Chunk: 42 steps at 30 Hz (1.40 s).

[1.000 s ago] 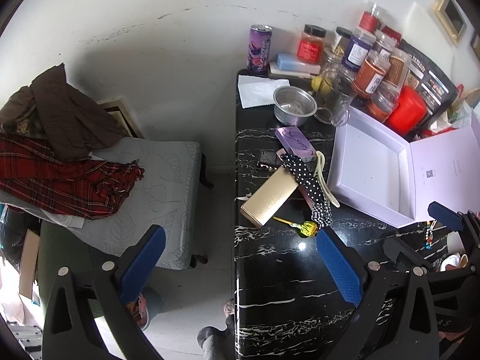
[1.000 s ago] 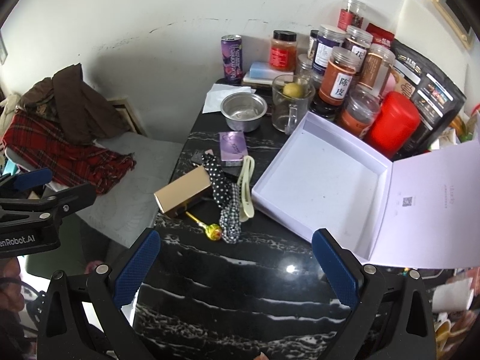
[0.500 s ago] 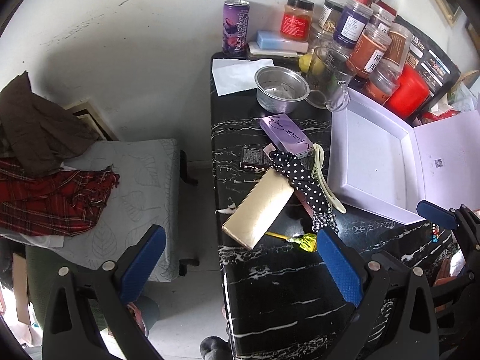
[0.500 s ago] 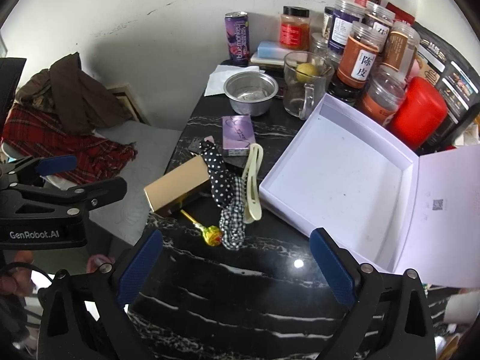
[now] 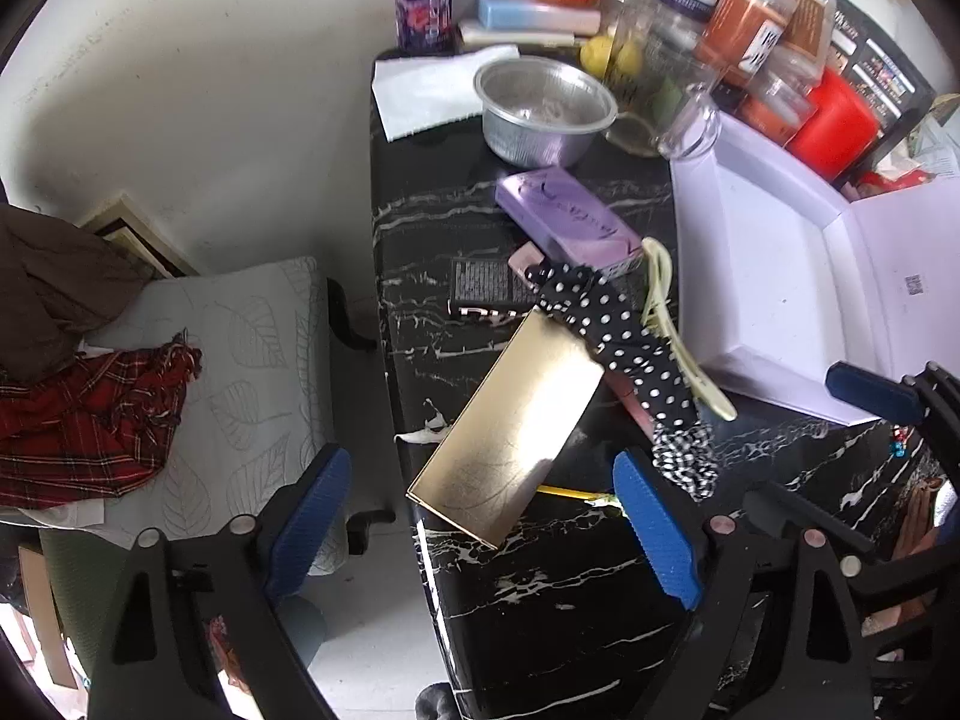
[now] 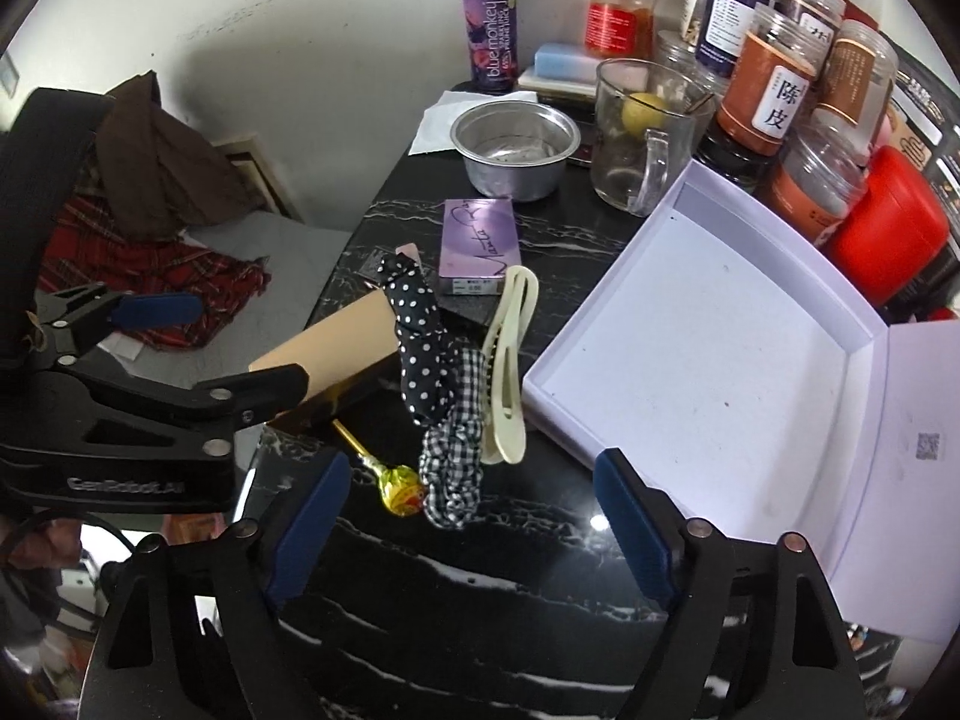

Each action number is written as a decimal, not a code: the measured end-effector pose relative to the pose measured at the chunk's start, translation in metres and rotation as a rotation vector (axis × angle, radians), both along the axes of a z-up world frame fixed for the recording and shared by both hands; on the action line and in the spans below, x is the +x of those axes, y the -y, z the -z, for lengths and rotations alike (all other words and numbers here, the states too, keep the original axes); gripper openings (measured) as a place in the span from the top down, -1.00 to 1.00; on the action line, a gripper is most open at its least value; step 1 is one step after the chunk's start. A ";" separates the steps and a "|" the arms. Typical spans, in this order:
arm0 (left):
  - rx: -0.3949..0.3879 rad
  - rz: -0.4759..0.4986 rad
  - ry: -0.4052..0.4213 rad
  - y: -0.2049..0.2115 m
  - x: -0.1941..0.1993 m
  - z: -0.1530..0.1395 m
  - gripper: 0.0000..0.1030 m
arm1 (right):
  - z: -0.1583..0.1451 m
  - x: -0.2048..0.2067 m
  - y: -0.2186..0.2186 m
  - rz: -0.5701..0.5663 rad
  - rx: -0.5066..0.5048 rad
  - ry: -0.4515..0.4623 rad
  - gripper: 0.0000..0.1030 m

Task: Organize rigid objects
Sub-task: 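Grasp the gold box with the left tool while the right tool grasps the polka-dot scrunchie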

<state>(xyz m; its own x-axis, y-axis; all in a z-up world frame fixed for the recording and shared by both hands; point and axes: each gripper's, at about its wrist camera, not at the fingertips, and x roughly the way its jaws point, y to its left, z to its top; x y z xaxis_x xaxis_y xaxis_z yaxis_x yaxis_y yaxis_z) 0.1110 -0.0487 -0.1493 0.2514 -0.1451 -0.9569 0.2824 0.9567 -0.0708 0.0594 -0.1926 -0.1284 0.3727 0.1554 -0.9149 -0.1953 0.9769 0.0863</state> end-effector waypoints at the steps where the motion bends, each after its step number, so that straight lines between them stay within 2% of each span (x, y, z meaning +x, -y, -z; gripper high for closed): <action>1: 0.003 0.001 -0.007 0.001 0.002 0.004 -0.76 | 0.001 0.002 -0.001 -0.007 -0.001 0.002 -0.61; 12: 0.007 0.050 -0.065 0.008 0.018 0.042 -0.66 | 0.014 0.022 -0.008 -0.072 0.007 0.012 -0.40; 15: -0.014 0.049 -0.096 0.006 0.021 0.051 -0.40 | 0.017 0.025 -0.010 -0.091 0.004 0.014 -0.33; 16: -0.028 0.048 -0.106 0.006 0.022 0.053 -0.27 | 0.018 0.027 -0.011 -0.099 0.004 0.014 -0.29; 17: -0.045 0.050 -0.112 0.006 0.021 0.054 -0.24 | 0.019 0.028 -0.012 -0.107 0.004 0.014 -0.25; 19: -0.055 0.060 -0.094 0.006 0.020 0.053 -0.05 | 0.020 0.032 -0.013 -0.120 0.006 0.012 -0.20; 21: -0.046 0.086 -0.068 0.008 0.017 0.051 0.01 | 0.021 0.034 -0.015 -0.134 0.014 0.013 -0.15; 27: -0.065 0.079 -0.058 0.006 0.015 0.048 0.07 | 0.023 0.043 -0.024 -0.182 0.024 0.025 -0.10; 32: -0.059 0.050 -0.039 -0.005 0.011 0.044 0.10 | 0.031 0.053 -0.030 -0.203 0.054 0.004 0.15; 39: -0.068 0.009 -0.041 -0.019 0.014 0.047 0.11 | 0.041 0.063 -0.041 -0.231 0.055 -0.012 0.19; 42: -0.075 0.001 -0.049 -0.021 0.014 0.049 0.11 | 0.047 0.065 -0.045 -0.233 0.048 -0.017 0.41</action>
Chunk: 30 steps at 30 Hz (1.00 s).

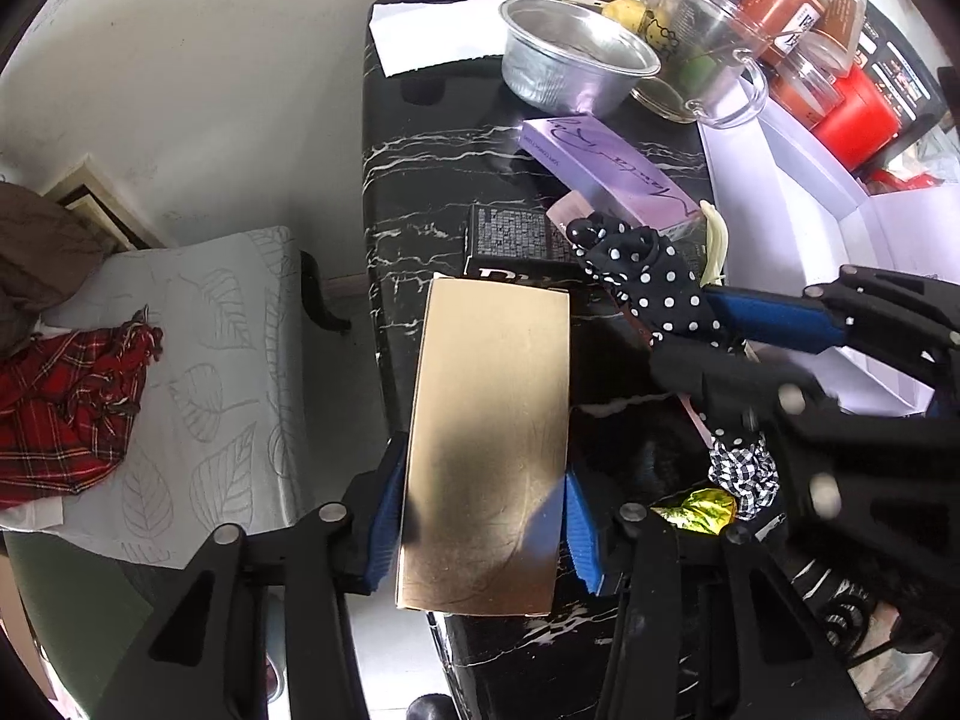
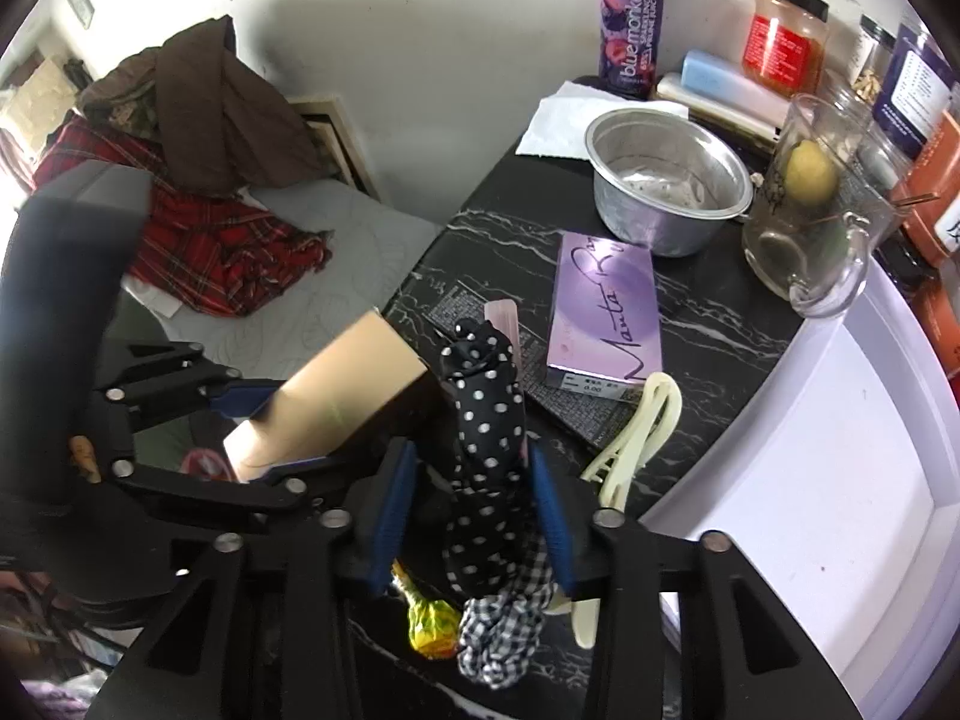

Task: Organize rigid objects
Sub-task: 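Grasp the gold box with the left tool while the right tool grasps the polka-dot scrunchie, then lift and carry the gold box and polka-dot scrunchie over the white box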

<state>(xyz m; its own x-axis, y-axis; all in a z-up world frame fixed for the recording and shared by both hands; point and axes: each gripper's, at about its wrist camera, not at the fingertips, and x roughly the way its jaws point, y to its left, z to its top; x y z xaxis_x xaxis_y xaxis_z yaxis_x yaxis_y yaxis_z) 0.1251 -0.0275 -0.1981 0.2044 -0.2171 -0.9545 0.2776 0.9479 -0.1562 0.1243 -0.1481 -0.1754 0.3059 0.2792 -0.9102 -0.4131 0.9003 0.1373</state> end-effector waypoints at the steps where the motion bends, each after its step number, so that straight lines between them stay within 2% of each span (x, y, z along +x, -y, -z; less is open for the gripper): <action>1: -0.001 -0.001 -0.001 0.000 -0.001 0.000 0.11 | 0.002 0.001 0.000 0.007 -0.013 0.001 0.56; 2: 0.000 0.000 -0.003 0.000 0.000 0.001 0.12 | 0.004 0.001 -0.001 0.012 -0.020 0.000 0.64; 4: 0.000 -0.002 -0.002 0.000 0.000 0.001 0.12 | 0.005 0.001 0.001 0.021 -0.013 -0.002 0.66; 13: 0.001 -0.019 0.007 -0.003 -0.005 -0.013 0.15 | -0.007 -0.006 0.000 0.011 0.024 0.003 0.67; 30: -0.003 -0.033 0.087 -0.001 -0.034 -0.076 0.15 | -0.046 -0.038 0.005 0.076 0.075 0.026 0.67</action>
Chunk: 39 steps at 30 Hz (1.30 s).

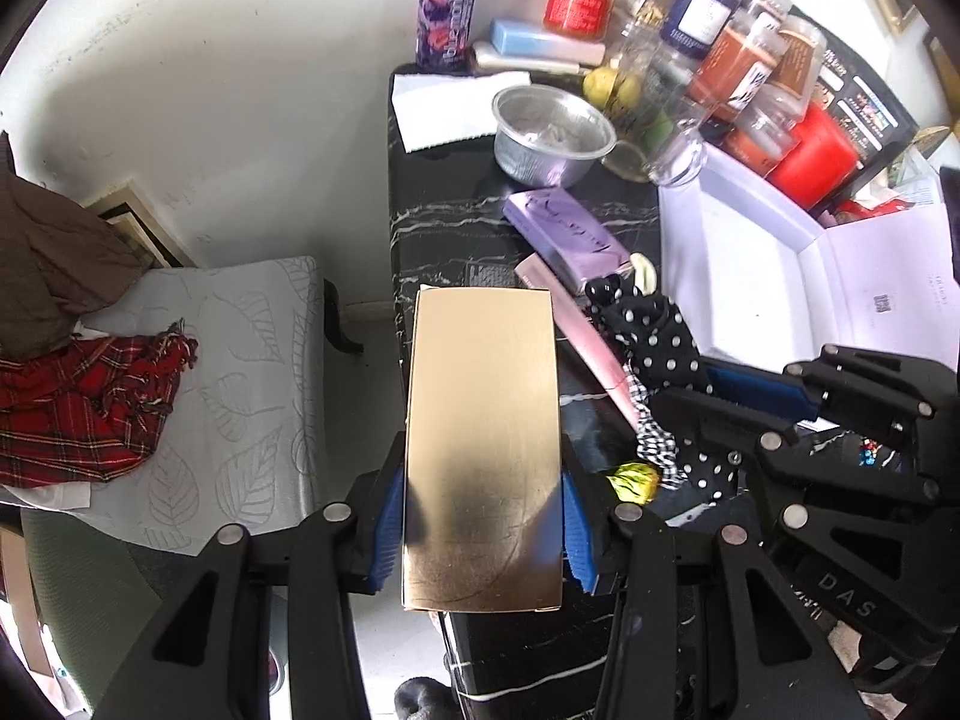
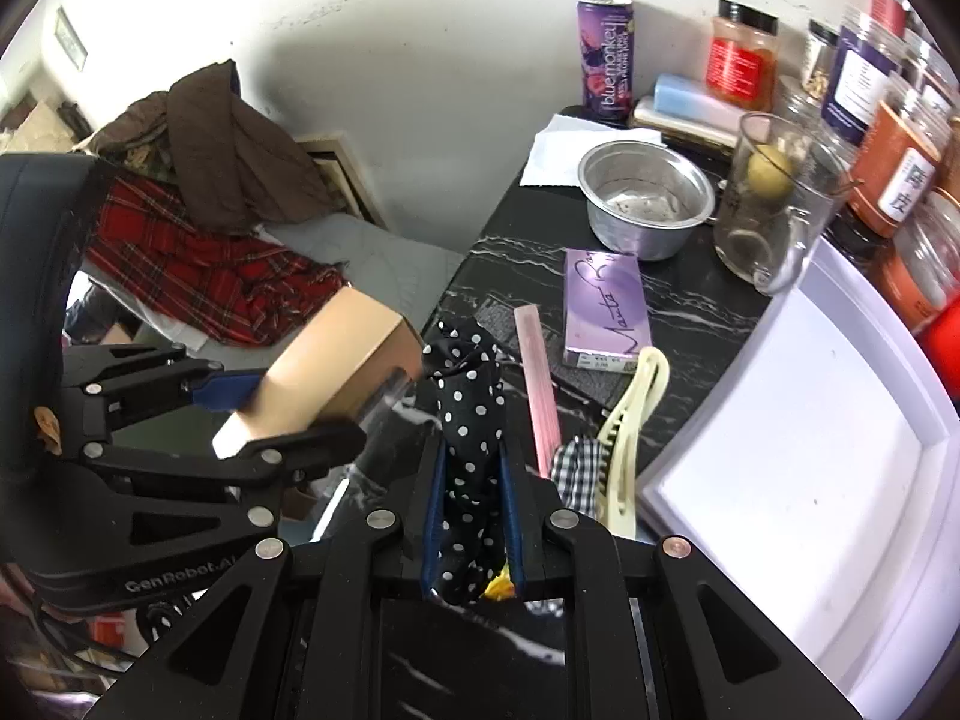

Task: Organize rigid objects
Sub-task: 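Lift and carry the gold box and polka-dot scrunchie over the white box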

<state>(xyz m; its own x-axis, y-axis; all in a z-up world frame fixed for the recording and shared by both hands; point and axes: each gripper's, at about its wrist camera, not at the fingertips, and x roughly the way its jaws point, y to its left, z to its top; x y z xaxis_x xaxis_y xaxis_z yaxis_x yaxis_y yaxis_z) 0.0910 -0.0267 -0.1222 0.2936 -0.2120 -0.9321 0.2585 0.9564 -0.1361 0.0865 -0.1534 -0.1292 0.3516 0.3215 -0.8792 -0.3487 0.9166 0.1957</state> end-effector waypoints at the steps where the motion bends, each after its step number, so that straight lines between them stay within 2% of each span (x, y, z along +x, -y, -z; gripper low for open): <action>1: -0.001 0.003 0.006 0.000 -0.001 -0.004 0.15 | -0.003 -0.003 0.001 0.004 0.002 0.003 0.67; 16: -0.018 0.087 0.082 0.031 -0.026 -0.048 0.15 | -0.033 -0.039 0.029 0.090 0.005 0.037 0.67; 27: -0.017 0.111 0.096 0.058 -0.038 -0.060 0.15 | -0.040 -0.055 0.056 0.154 0.001 0.033 0.67; 39: -0.024 0.158 0.110 0.093 -0.031 -0.067 0.15 | -0.041 -0.059 0.090 0.222 -0.020 0.028 0.67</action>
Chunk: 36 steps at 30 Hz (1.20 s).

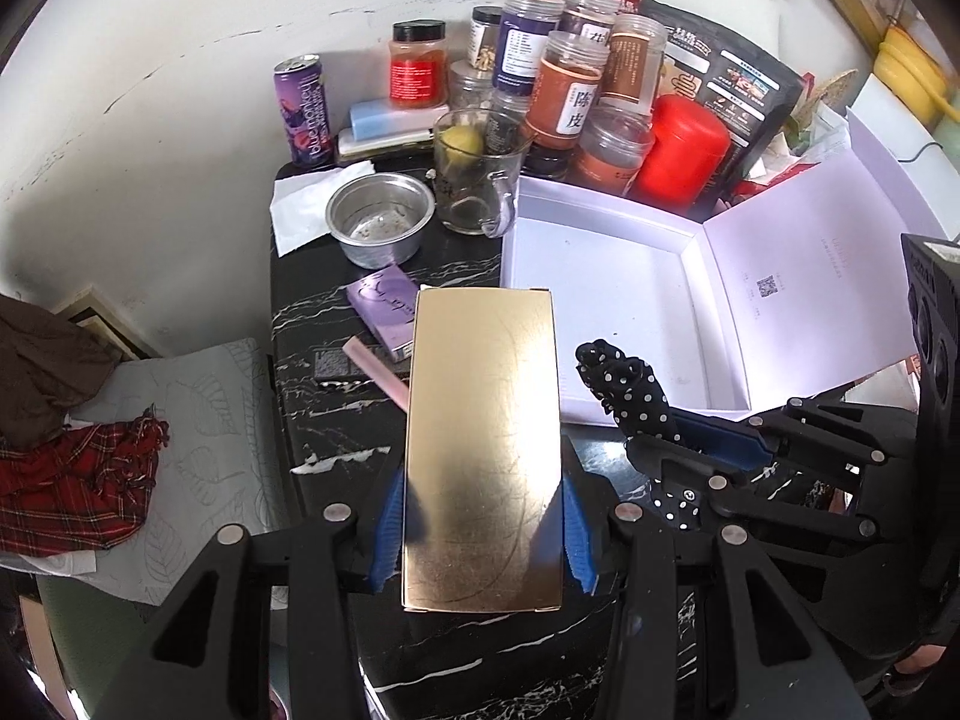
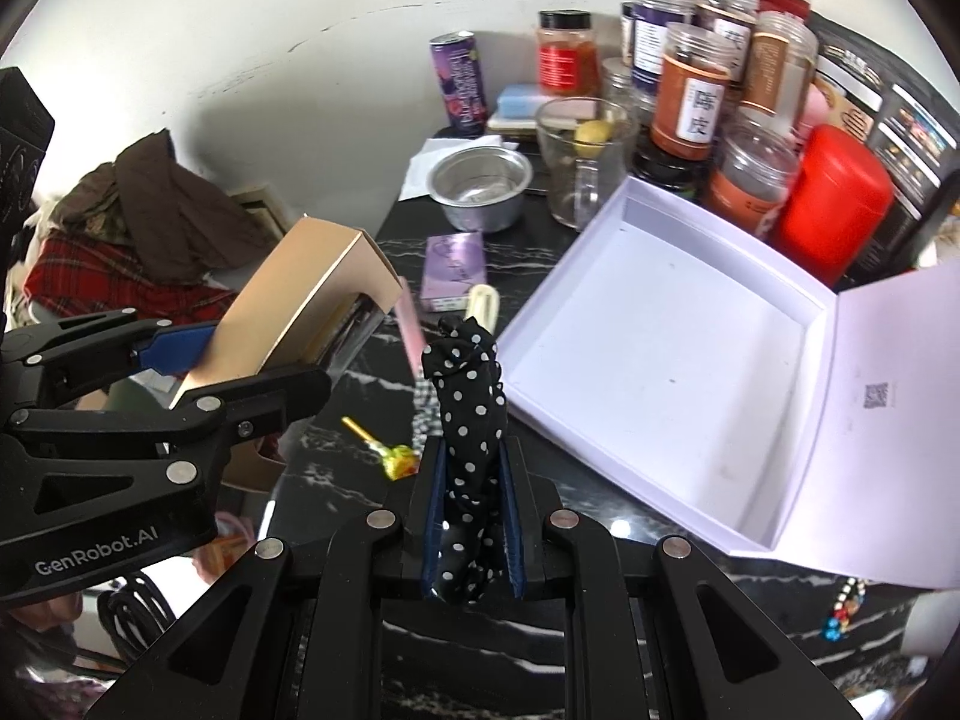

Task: Organize rigid objects
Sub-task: 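Lift and carry the gold box and polka-dot scrunchie over the white box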

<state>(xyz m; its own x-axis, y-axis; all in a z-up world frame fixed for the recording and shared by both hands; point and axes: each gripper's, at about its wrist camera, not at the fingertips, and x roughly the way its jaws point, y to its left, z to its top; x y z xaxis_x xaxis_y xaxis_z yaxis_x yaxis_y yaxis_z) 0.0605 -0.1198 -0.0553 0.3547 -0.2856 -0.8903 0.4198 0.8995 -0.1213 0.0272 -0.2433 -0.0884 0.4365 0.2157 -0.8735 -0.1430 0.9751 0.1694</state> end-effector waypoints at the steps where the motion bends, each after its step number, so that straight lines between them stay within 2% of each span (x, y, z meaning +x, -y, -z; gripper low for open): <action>1: 0.000 0.005 0.002 0.003 0.001 -0.001 0.15 | 0.000 0.000 0.003 0.005 -0.002 -0.001 0.67; 17: -0.013 0.087 0.017 0.057 0.024 -0.004 0.15 | -0.002 0.013 0.053 0.095 -0.044 0.002 0.67; 36: -0.036 0.141 0.083 0.108 0.074 -0.012 0.15 | -0.005 0.056 0.101 0.190 -0.072 0.030 0.67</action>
